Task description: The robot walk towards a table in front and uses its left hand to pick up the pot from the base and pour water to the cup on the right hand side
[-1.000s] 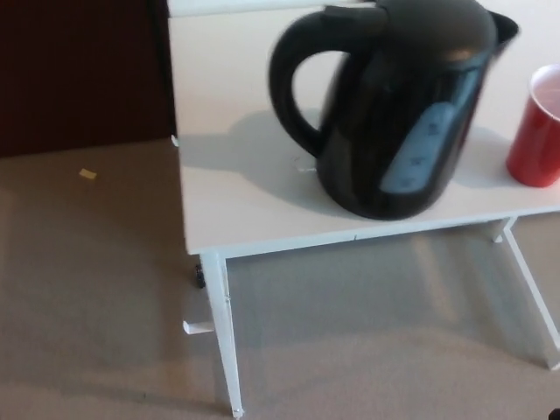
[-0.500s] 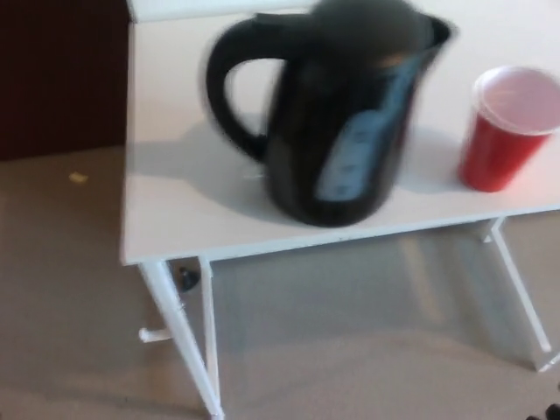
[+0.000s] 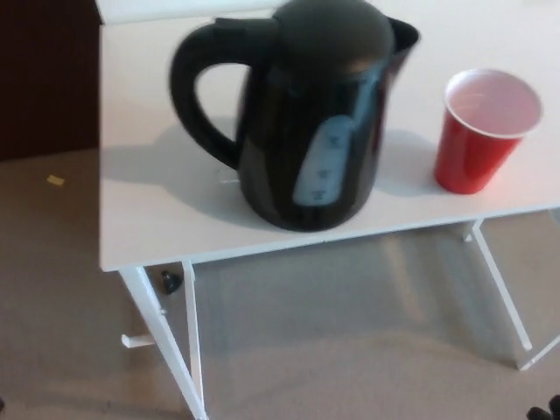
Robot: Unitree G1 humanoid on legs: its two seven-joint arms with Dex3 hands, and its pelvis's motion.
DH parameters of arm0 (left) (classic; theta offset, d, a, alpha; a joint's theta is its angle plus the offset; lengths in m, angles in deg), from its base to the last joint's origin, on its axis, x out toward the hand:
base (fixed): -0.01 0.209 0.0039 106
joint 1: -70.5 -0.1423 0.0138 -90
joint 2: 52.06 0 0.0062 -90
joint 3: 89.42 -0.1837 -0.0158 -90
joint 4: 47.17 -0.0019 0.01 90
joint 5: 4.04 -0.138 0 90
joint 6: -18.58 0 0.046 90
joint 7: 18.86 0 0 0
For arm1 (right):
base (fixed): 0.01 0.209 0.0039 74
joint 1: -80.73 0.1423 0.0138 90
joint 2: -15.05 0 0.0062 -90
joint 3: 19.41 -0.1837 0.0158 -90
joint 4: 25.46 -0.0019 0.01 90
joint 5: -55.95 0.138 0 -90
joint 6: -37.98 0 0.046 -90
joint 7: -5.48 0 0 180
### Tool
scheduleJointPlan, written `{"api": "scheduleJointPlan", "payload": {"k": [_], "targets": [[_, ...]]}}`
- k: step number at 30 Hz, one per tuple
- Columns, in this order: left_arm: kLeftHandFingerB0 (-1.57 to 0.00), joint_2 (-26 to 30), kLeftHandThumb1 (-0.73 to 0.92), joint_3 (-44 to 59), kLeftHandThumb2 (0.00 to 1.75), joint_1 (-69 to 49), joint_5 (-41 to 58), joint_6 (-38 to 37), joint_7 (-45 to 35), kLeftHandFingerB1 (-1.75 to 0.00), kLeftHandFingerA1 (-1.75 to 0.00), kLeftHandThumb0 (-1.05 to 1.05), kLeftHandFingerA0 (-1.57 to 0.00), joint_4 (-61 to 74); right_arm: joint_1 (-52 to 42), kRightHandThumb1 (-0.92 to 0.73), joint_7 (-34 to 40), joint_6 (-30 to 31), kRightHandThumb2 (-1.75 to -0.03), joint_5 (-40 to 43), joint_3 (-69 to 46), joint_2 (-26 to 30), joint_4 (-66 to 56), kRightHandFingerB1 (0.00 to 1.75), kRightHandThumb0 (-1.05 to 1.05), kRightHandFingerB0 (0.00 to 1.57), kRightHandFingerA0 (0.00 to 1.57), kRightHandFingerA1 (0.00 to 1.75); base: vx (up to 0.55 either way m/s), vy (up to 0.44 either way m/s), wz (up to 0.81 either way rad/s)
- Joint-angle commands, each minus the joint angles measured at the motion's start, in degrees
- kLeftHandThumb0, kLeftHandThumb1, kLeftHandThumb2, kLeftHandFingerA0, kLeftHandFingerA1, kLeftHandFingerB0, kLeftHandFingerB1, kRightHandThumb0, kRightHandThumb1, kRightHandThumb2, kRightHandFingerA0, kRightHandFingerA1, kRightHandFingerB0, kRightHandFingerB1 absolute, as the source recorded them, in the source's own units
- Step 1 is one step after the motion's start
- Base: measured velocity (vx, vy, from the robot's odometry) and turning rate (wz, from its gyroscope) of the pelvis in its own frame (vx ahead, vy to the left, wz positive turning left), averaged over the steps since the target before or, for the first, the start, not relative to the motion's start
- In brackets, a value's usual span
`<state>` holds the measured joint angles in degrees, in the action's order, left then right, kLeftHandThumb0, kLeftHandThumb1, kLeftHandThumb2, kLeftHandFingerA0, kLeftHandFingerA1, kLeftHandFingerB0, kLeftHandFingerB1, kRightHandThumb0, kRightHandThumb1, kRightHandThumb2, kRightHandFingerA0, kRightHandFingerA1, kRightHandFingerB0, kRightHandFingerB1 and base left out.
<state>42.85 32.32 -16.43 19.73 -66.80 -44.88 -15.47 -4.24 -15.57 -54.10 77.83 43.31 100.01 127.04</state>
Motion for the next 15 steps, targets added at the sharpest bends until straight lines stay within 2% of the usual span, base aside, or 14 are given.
{"api": "scheduleJointPlan", "payload": {"k": [1,3,7,8,11,15], "targets": [[-0.41,0.69,0.66,-0.18,0.59,0.25,0.28,1.19,0.30,-0.40,-0.44,0.07,-0.47,0.19,0.36,-0.47,0.32,0.17,-0.53,0.59,-0.67,0.47,0.54,0.44,-0.15,0.57,0.69,0.50,0.00,0.000,0.00],[-0.41,0.80,0.65,-0.06,0.58,0.84,0.35,1.46,0.68,-0.40,-0.45,0.07,-0.48,-0.30,0.44,-0.41,0.47,0.15,-0.58,0.72,-0.91,0.46,0.71,0.49,-0.22,0.57,0.71,0.55,0.00,0.000,0.00],[-0.41,0.91,0.65,0.01,0.58,1.15,0.32,1.47,0.84,-0.40,-0.45,0.07,-0.48,-0.69,0.54,-0.41,0.62,0.07,-0.58,0.67,-1.09,0.39,0.88,0.49,-0.22,0.57,0.71,0.55,0.02,-0.065,0.03],[-0.41,0.90,0.65,-0.12,0.58,0.78,0.16,1.15,0.67,-0.40,-0.45,0.07,-0.50,-0.46,0.33,-0.47,0.41,-0.07,-0.53,0.60,-1.05,0.36,0.90,0.45,-0.14,0.57,0.68,0.49,0.03,-0.160,0.08],[-0.41,0.98,0.65,-0.58,0.58,0.19,-0.26,0.87,0.35,-0.40,-0.44,0.06,-0.48,-0.04,-0.38,-0.47,-0.08,-0.47,-0.54,0.31,-0.78,0.27,0.71,0.44,-0.15,0.55,0.64,0.48,0.02,-0.262,-0.19],[-0.39,1.12,0.67,-0.39,0.58,0.50,0.27,1.67,0.18,-0.39,-0.44,0.07,-0.47,-0.35,-0.79,-0.48,-0.24,-0.49,-0.54,0.37,-0.69,0.22,0.21,0.44,-0.17,0.54,0.66,0.49,-0.01,-0.241,-0.02]]}}
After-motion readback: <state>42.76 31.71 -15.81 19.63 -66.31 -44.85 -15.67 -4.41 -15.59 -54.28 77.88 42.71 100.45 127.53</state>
